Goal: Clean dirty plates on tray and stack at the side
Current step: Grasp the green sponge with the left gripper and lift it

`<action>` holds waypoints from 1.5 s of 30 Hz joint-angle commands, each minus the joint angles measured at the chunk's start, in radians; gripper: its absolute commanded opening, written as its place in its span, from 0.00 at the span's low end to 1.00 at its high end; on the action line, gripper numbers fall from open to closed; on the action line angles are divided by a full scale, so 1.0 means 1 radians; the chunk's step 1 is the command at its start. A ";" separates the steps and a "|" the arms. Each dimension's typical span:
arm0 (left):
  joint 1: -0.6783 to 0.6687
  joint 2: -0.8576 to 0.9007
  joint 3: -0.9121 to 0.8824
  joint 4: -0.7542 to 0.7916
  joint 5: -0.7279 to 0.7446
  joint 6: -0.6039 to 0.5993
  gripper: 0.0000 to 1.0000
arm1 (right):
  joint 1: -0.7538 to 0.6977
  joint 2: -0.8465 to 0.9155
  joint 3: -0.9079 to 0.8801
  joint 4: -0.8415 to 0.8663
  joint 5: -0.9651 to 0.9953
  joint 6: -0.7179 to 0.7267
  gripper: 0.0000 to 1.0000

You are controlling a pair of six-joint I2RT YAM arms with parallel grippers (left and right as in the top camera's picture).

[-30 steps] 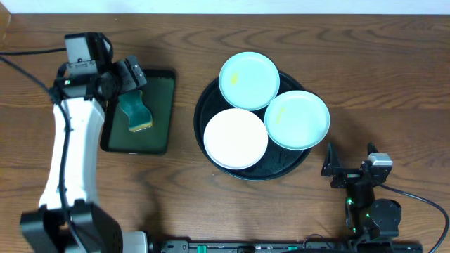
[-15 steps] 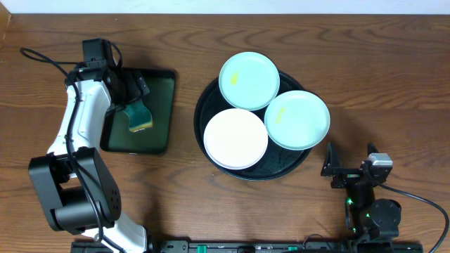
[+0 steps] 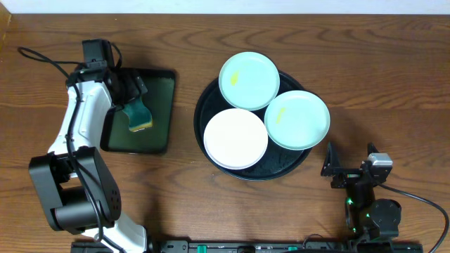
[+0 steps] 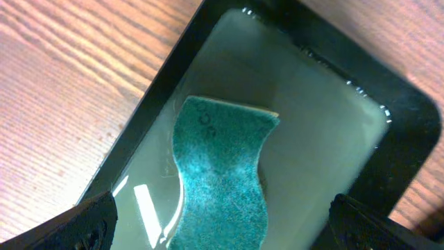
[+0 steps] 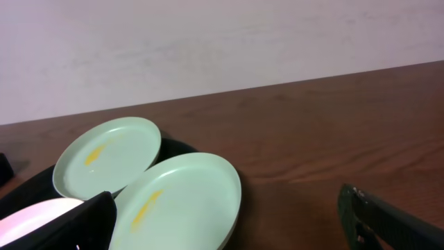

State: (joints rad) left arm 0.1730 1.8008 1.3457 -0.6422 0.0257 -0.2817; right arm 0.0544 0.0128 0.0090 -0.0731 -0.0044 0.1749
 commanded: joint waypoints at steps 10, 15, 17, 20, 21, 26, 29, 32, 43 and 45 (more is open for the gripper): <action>0.000 0.156 -0.022 0.008 0.027 -0.008 0.98 | -0.008 -0.001 -0.003 -0.002 -0.004 -0.008 0.99; 0.000 0.192 -0.022 0.020 0.037 -0.008 0.95 | -0.008 -0.001 -0.004 -0.002 -0.004 -0.008 0.99; 0.000 0.194 -0.022 0.025 0.037 -0.008 0.92 | -0.008 -0.001 -0.003 -0.002 -0.004 -0.008 0.99; 0.000 0.195 -0.022 0.039 0.037 -0.008 0.86 | -0.008 -0.001 -0.003 -0.002 -0.004 -0.008 0.99; 0.000 0.195 -0.022 0.043 0.037 -0.008 0.85 | -0.008 -0.001 -0.003 -0.002 -0.004 -0.008 0.99; 0.001 0.195 -0.022 0.071 0.036 -0.004 0.84 | -0.008 -0.001 -0.003 -0.002 -0.004 -0.008 0.99; 0.000 0.203 -0.022 0.070 0.037 -0.005 0.76 | -0.008 -0.001 -0.003 -0.002 -0.004 -0.008 0.99; 0.000 0.220 -0.022 0.060 0.037 -0.005 0.76 | -0.008 -0.001 -0.003 -0.002 -0.004 -0.008 0.99; 0.001 0.228 -0.021 0.084 0.036 -0.005 0.29 | -0.008 -0.001 -0.003 -0.002 -0.004 -0.008 0.99; 0.001 0.228 -0.017 0.088 0.037 -0.005 0.22 | -0.008 -0.001 -0.003 -0.002 -0.004 -0.008 0.99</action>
State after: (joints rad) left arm 0.1730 2.0190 1.3327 -0.5602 0.0650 -0.2932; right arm 0.0544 0.0128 0.0090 -0.0731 -0.0044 0.1749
